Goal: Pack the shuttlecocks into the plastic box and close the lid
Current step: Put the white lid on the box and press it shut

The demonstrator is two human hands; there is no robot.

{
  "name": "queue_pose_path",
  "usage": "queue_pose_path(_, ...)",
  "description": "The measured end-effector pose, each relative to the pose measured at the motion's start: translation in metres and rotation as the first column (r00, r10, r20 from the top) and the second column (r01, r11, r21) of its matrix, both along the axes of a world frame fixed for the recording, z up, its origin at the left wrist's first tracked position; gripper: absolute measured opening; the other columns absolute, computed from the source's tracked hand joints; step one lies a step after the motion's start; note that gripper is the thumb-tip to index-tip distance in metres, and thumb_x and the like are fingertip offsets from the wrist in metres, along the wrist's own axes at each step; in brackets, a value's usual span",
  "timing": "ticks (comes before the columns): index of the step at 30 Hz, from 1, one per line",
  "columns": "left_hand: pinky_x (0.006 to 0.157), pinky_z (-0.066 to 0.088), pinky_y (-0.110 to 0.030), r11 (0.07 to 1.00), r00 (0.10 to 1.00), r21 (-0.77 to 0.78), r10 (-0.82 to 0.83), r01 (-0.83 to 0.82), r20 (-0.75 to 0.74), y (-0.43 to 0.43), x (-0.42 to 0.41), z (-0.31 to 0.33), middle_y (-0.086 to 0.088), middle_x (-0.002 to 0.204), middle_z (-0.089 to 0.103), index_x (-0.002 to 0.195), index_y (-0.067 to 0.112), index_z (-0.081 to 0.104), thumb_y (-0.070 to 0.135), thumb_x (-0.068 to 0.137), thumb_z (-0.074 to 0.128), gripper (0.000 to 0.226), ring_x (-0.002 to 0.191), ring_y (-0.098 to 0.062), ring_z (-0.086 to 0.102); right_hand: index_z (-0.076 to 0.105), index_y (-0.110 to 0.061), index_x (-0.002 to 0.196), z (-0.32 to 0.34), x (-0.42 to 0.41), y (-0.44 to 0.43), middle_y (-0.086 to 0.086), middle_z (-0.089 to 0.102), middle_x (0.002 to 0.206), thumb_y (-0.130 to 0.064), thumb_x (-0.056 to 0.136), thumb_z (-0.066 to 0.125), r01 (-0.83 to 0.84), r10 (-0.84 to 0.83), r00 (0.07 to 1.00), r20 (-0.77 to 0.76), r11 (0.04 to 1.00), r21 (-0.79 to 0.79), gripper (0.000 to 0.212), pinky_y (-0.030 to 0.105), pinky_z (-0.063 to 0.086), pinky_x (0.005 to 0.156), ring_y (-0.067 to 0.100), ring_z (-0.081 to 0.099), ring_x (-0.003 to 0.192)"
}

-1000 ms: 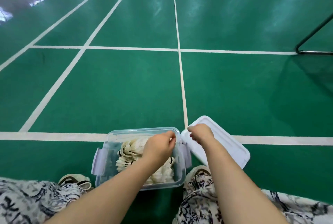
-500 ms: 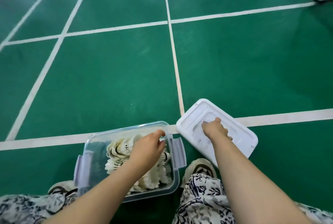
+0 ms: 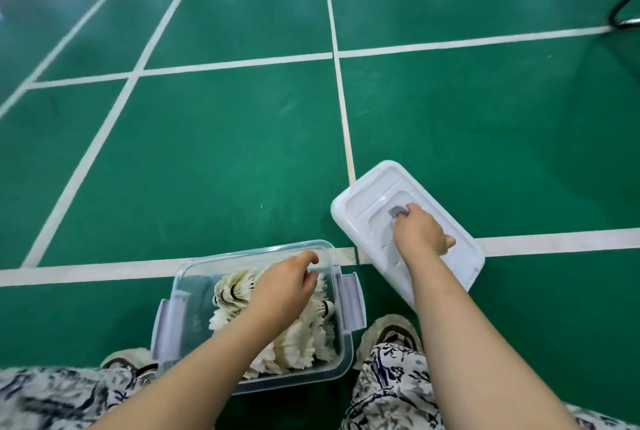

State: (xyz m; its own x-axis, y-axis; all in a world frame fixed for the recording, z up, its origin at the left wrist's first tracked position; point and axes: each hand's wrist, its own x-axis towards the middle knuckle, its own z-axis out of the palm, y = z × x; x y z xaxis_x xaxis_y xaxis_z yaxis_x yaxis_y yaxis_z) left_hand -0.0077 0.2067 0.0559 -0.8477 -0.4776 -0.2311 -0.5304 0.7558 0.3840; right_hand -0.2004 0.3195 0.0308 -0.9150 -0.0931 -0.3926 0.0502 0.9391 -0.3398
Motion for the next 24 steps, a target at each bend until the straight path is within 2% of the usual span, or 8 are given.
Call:
queue_pose_path(2,0.072,0.048,-0.034,1.000,0.999,0.001,0.021,-0.021,-0.025,-0.006,0.005,0.006,-0.003,0.105,0.068,0.122,0.022,0.050,0.030,0.096,0.040,0.029,0.091,-0.024,0.062,0.056,-0.026,0.100,0.027,-0.002,-0.012,0.009,0.064,0.106,-0.019,0.091,0.029,-0.044,0.035,0.993,-0.117,0.996,-0.078,0.030,0.039,0.025,0.080,0.030,0.054,0.094)
queue_pose_path(4,0.067,0.046,-0.033,0.998,0.997,-0.002,0.060,-0.060,-0.051,-0.013,0.014,0.013,-0.003,0.101,0.068,0.122,0.021,0.050,0.029,0.096,0.040,0.029,0.088,-0.024,0.061,0.058,-0.026,0.096,0.055,0.003,-0.025,0.008,0.065,0.101,-0.020,0.091,0.029,-0.138,0.109,0.977,-0.182,0.978,-0.156,0.029,0.039,0.026,0.081,0.029,0.051,0.087)
queue_pose_path(6,0.064,0.041,-0.032,0.992,0.990,-0.026,0.122,-0.124,-0.070,-0.022,0.024,0.020,-0.004,0.100,0.067,0.119,0.020,0.050,0.028,0.096,0.039,0.028,0.087,-0.026,0.061,0.060,-0.028,0.099,0.076,0.018,-0.041,0.005,0.066,0.102,-0.021,0.091,0.032,-0.257,0.220,0.954,-0.204,0.950,-0.178,0.031,0.039,0.027,0.083,0.030,0.054,0.094)
queue_pose_path(9,0.066,0.040,-0.036,0.961,0.959,-0.079,0.255,-0.266,-0.126,-0.037,0.047,0.030,-0.010,0.096,0.066,0.102,0.013,0.051,0.025,0.096,0.037,0.019,0.085,-0.032,0.058,0.056,-0.031,0.088,0.088,0.056,-0.062,0.004,0.065,0.105,-0.024,0.089,0.034,-0.430,0.406,0.894,-0.188,0.896,-0.110,0.024,0.038,0.027,0.078,0.032,0.053,0.105)
queue_pose_path(11,0.062,0.037,-0.034,0.905,0.904,-0.089,0.401,-0.416,-0.148,-0.052,0.071,0.034,-0.011,0.087,0.063,0.094,0.011,0.050,0.022,0.096,0.036,0.018,0.075,-0.031,0.053,0.053,-0.031,0.084,0.085,0.085,-0.072,0.004,0.064,0.103,-0.026,0.087,0.033,-0.508,0.496,0.859,-0.126,0.858,-0.083,0.021,0.037,0.028,0.076,0.033,0.052,0.106)
queue_pose_path(15,0.053,0.037,-0.029,0.709,0.701,0.019,0.700,-0.705,-0.140,-0.085,0.128,0.025,-0.003,0.070,0.054,0.087,0.012,0.051,0.015,0.093,0.039,0.013,0.060,-0.020,0.047,0.055,-0.027,0.080,0.074,0.142,-0.082,0.003,0.065,0.101,-0.026,0.083,0.034,-0.638,0.637,0.770,-0.029,0.770,-0.019,0.021,0.038,0.031,0.078,0.031,0.051,0.103)
queue_pose_path(19,0.060,0.038,-0.030,0.650,0.649,0.050,0.760,-0.759,-0.024,-0.095,0.161,0.007,-0.008,0.085,0.058,0.085,0.011,0.051,0.016,0.093,0.039,0.016,0.071,-0.024,0.051,0.057,-0.026,0.083,0.067,0.189,-0.089,0.005,0.065,0.101,-0.029,0.085,0.034,-0.720,0.720,0.693,0.009,0.692,0.059,0.024,0.041,0.038,0.086,0.031,0.049,0.102)
queue_pose_path(24,0.070,0.047,-0.032,0.729,0.733,0.094,0.680,-0.678,0.013,-0.088,0.167,-0.015,-0.009,0.093,0.065,0.089,0.012,0.060,0.032,0.098,0.028,0.039,0.078,-0.024,0.056,0.062,-0.023,0.099,0.056,0.218,-0.100,0.008,0.066,0.105,-0.035,0.087,0.032,-0.757,0.760,0.650,0.008,0.646,0.103,0.034,0.045,0.037,0.090,0.033,0.053,0.104)
